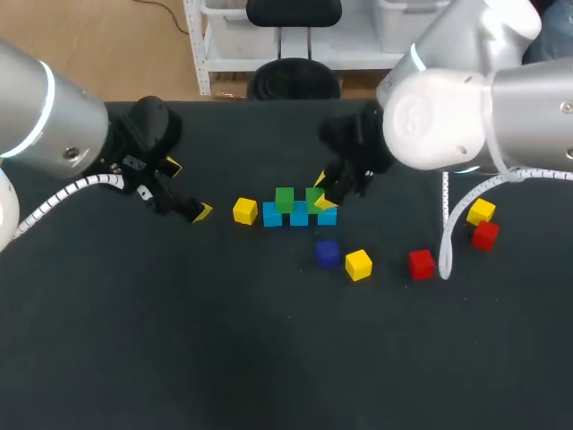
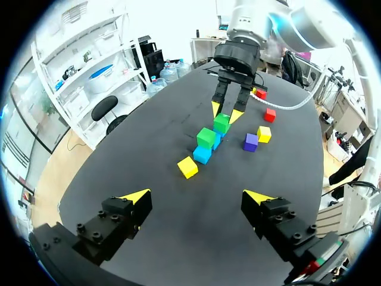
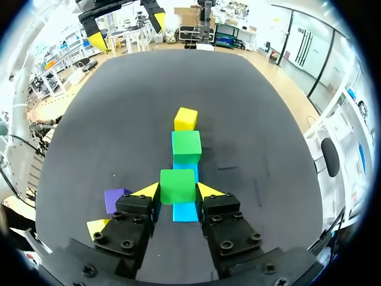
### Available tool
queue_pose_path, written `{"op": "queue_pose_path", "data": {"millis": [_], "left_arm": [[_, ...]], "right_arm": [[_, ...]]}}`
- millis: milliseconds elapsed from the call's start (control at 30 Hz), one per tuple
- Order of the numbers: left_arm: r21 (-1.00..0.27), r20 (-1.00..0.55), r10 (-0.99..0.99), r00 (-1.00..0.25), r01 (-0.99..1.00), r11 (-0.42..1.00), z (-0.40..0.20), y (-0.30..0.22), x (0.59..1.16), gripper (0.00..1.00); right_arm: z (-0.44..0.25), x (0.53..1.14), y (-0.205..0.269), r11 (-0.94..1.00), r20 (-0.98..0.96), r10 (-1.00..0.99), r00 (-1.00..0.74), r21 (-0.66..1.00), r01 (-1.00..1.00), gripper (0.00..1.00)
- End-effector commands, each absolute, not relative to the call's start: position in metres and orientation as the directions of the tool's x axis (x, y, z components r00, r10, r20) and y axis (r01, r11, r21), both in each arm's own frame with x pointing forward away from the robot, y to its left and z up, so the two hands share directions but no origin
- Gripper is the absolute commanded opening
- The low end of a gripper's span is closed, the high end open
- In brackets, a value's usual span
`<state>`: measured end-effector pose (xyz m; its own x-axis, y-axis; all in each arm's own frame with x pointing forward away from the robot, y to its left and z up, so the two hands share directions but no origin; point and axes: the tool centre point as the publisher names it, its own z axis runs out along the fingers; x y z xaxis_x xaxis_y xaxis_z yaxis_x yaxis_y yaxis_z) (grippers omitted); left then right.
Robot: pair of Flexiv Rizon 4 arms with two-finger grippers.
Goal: Place the blue cubes, place green cubes on the blue cubes, place the yellow cubes on the green cubes, then place the red cubes on the yellow cubes, and place purple cube on the red cubes.
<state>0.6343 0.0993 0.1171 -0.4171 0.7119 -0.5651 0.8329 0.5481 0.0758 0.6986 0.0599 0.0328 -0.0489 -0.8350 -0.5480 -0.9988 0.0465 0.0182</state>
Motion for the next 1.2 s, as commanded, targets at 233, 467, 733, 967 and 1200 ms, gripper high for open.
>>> {"op": "queue_pose_path", "data": {"millis": [233, 467, 733, 967, 1200], "left_arm": [[0.074, -0.569, 0.711, -0.414, 0.835, 0.545, 0.1167, 0.1009, 0.6343, 1.00], [0.074, -0.569, 0.711, -0.414, 0.835, 0.545, 0.1167, 0.1009, 0.6343, 1.00], [0.074, -0.569, 0.711, -0.414, 0.835, 0.545, 0.1167, 0.1009, 0.6343, 1.00], [0.074, -0.569, 0.711, -0.414, 0.835, 0.545, 0.1167, 0.1009, 0.6343, 1.00], [0.074, -0.569, 0.711, -0.414, 0.835, 0.545, 0.1167, 0.1009, 0.6343, 1.00]], "right_arm": [[0.0283, 0.7060, 0.0619, 0.049, -0.547, -0.836, -0.052, 0.019, -0.999, 0.00], [0.0268, 0.7056, 0.0632, 0.048, -0.547, -0.835, -0.053, 0.024, -0.999, 0.00], [0.0252, 0.7061, 0.0634, 0.046, -0.545, -0.837, -0.052, 0.024, -0.999, 0.00], [0.0246, 0.7076, 0.0633, 0.048, -0.543, -0.838, -0.052, 0.022, -0.999, 0.00], [0.0245, 0.7077, 0.0645, 0.048, -0.544, -0.837, -0.054, 0.025, -0.999, 0.00]]}}
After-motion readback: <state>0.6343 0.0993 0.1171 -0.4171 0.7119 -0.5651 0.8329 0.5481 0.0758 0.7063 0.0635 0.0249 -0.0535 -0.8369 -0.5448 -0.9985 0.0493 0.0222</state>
